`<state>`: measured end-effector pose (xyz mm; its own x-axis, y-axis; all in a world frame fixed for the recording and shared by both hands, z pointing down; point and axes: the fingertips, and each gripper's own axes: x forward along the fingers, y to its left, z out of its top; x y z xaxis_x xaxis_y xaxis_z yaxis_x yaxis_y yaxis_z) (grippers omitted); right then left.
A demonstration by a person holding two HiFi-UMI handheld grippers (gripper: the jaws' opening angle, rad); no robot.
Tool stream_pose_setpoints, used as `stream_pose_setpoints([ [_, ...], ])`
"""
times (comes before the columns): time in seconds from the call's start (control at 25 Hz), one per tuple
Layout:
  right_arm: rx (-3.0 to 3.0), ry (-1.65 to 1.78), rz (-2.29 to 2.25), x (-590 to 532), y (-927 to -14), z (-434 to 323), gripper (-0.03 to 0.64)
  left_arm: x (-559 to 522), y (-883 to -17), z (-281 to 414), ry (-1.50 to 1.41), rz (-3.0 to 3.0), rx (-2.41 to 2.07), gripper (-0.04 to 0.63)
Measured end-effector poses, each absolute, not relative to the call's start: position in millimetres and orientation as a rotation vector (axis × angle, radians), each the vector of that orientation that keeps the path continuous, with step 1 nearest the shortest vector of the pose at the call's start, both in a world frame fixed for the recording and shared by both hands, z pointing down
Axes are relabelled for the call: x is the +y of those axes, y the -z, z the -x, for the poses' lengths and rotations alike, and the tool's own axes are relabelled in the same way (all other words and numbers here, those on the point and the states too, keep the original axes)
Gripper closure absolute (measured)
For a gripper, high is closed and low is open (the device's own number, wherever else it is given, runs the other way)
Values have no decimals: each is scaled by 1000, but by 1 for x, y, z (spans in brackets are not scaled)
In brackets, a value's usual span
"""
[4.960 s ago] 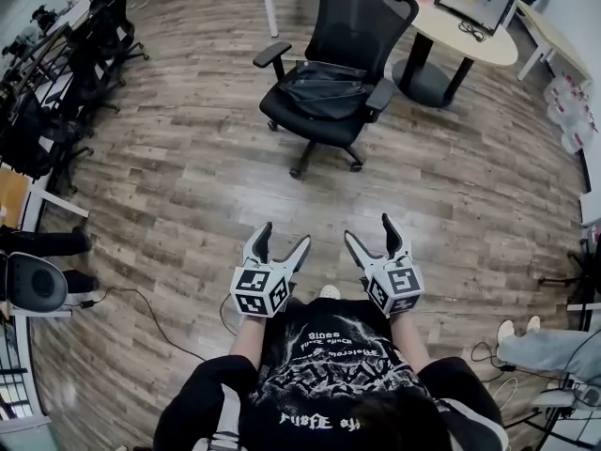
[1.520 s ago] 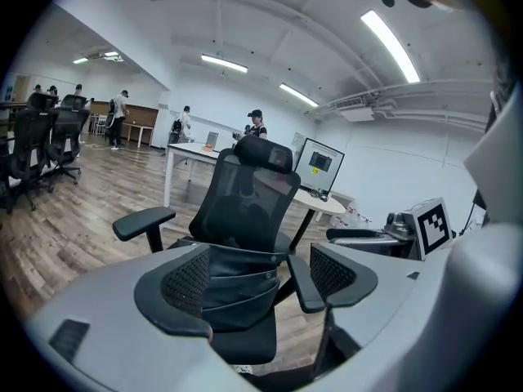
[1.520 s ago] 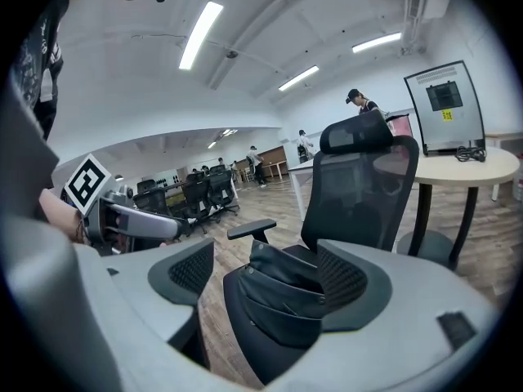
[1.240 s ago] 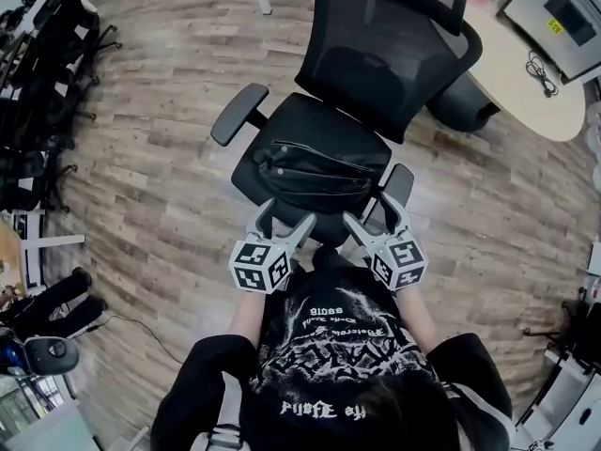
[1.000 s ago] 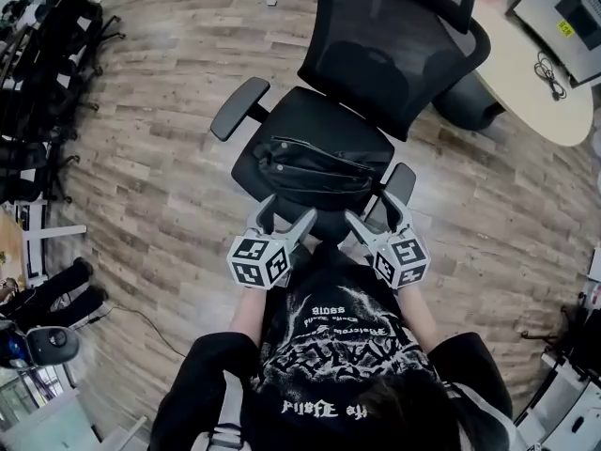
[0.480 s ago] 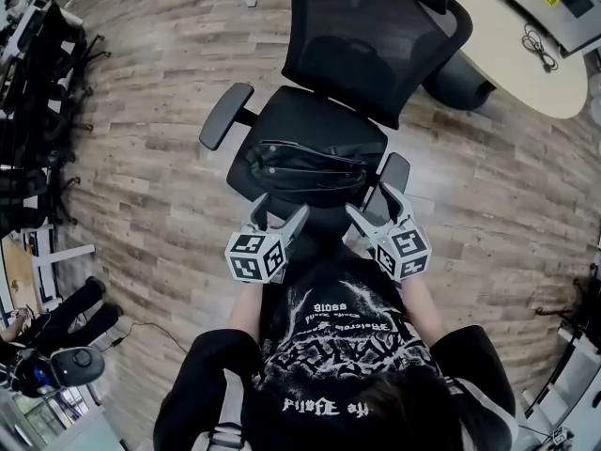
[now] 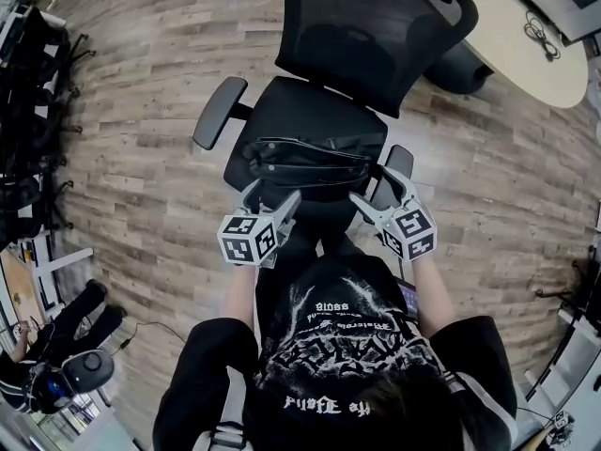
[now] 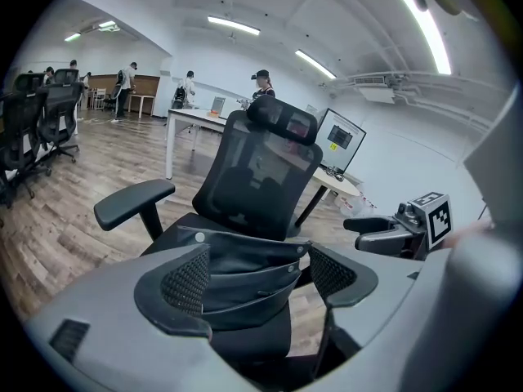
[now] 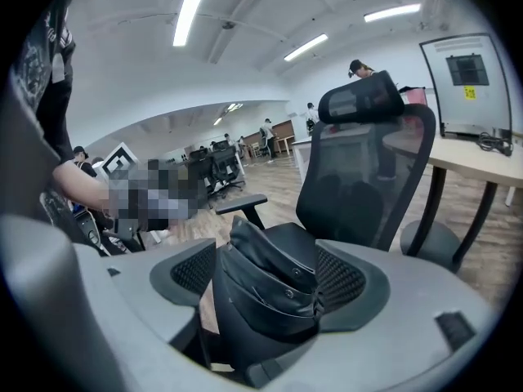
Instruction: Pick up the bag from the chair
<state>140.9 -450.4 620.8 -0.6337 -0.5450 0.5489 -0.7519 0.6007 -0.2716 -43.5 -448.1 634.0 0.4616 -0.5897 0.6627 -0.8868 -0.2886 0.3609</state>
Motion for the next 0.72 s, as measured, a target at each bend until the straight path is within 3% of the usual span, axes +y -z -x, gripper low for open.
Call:
stream_pose_setpoints([
  [0.72,-2223,-599,-628,-518,-717,-107,239,-541,-732,111,-775,-1984,-1019,202],
])
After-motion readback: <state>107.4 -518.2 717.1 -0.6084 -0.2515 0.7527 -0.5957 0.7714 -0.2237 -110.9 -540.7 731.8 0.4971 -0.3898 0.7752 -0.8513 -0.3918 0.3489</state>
